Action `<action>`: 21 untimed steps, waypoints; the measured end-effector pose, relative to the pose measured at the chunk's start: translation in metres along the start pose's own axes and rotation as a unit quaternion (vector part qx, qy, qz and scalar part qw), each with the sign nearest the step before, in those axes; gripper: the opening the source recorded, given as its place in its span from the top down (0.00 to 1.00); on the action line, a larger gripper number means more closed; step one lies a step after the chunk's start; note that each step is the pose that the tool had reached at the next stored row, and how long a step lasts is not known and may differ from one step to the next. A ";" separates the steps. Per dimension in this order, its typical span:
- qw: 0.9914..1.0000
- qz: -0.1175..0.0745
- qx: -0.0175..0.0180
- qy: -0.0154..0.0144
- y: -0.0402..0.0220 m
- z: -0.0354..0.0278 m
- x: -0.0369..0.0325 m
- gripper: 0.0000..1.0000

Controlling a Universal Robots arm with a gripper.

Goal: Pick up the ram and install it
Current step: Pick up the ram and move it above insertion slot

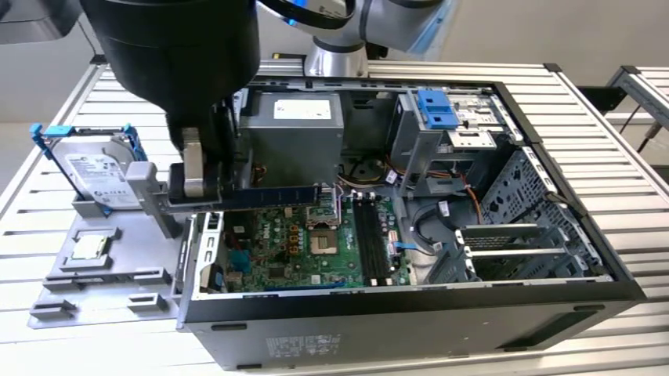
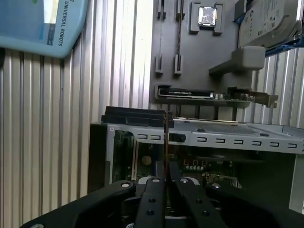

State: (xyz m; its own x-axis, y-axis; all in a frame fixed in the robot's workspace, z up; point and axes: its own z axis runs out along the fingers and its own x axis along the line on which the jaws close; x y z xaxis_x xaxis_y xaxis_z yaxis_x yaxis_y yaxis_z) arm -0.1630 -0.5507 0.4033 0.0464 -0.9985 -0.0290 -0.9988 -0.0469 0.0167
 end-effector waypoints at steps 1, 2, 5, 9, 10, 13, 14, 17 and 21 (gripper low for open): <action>1.000 0.000 0.000 0.000 -0.0044 -0.0001 0.0002 1.00; 1.000 0.000 0.000 0.000 -0.0089 -0.0002 0.0004 1.00; 1.000 0.000 -0.001 0.000 -0.0225 -0.0005 0.0010 1.00; 1.000 0.000 -0.001 0.000 -0.0408 -0.0007 0.0019 1.00; 1.000 0.000 -0.001 0.000 -0.0455 -0.0008 0.0021 1.00; 1.000 0.000 -0.002 0.000 -0.0591 -0.0011 0.0027 1.00; 1.000 0.000 -0.002 0.000 -0.0636 -0.0011 0.0029 1.00; 1.000 0.000 -0.002 0.000 -0.0773 -0.0014 0.0036 1.00; 1.000 0.000 -0.002 0.000 -0.0953 -0.0017 0.0044 1.00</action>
State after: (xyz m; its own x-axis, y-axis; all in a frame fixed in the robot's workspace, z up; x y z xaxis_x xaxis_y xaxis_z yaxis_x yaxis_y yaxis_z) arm -0.0675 -0.5506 0.4033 0.0462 -0.9985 -0.0293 -0.9987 -0.0469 0.0216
